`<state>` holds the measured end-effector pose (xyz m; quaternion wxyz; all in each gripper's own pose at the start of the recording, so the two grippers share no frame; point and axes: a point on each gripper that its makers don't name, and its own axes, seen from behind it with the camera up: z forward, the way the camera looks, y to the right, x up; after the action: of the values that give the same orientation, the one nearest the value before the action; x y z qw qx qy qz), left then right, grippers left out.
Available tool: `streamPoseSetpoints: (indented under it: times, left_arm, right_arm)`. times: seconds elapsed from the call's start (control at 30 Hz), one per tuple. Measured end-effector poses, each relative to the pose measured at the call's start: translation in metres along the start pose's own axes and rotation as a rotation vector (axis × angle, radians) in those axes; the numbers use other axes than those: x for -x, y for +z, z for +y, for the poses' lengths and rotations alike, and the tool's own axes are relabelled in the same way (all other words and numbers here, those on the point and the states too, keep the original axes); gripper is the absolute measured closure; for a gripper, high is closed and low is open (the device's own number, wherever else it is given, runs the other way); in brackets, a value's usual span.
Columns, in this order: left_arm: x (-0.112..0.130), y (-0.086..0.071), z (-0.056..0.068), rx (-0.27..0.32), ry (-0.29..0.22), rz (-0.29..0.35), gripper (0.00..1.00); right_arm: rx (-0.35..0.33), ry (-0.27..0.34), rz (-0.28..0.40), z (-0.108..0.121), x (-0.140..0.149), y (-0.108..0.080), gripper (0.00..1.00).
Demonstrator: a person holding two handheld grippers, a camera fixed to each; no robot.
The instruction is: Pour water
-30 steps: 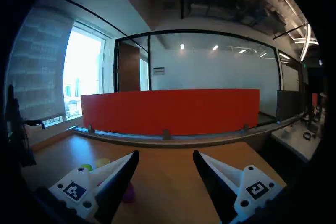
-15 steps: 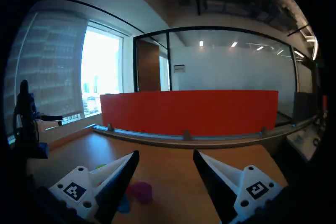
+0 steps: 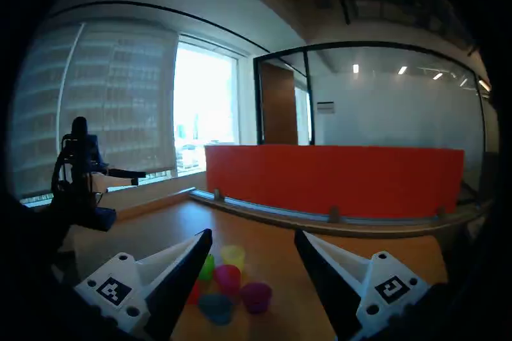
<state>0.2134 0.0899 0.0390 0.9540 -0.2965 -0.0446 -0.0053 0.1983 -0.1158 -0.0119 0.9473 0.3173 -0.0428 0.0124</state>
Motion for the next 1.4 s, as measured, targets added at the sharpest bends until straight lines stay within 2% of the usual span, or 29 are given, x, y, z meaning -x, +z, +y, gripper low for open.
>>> streamPoseSetpoints:
  times: [0.2, 0.4, 0.7, 0.9, 1.1, 1.4]
  left_arm:
    - [-0.003, 0.002, 0.006, 0.062, -0.012, -0.012, 0.02]
    - [0.001, 0.006, 0.003, 0.086, 0.020, -0.040, 0.02]
    - [0.024, 0.013, 0.002, 0.122, 0.058, -0.108, 0.02]
    - [0.041, 0.021, 0.002, 0.148, 0.085, -0.156, 0.02]
    - [0.056, 0.029, 0.000, 0.160, 0.109, -0.189, 0.02]
    - [0.083, 0.040, -0.004, 0.176, 0.115, -0.235, 0.02]
  right_arm:
    - [-0.067, -0.049, -0.019, -0.016, -0.003, 0.002, 0.01]
    - [-0.112, -0.082, -0.060, -0.026, 0.003, 0.006, 0.01]
    - [-0.144, -0.130, -0.156, -0.033, 0.025, 0.009, 0.01]
    - [-0.174, -0.124, -0.221, -0.036, 0.044, 0.013, 0.01]
    - [-0.195, -0.115, -0.246, -0.037, 0.050, 0.018, 0.01]
    - [-0.222, -0.117, -0.290, -0.040, 0.072, 0.024, 0.01]
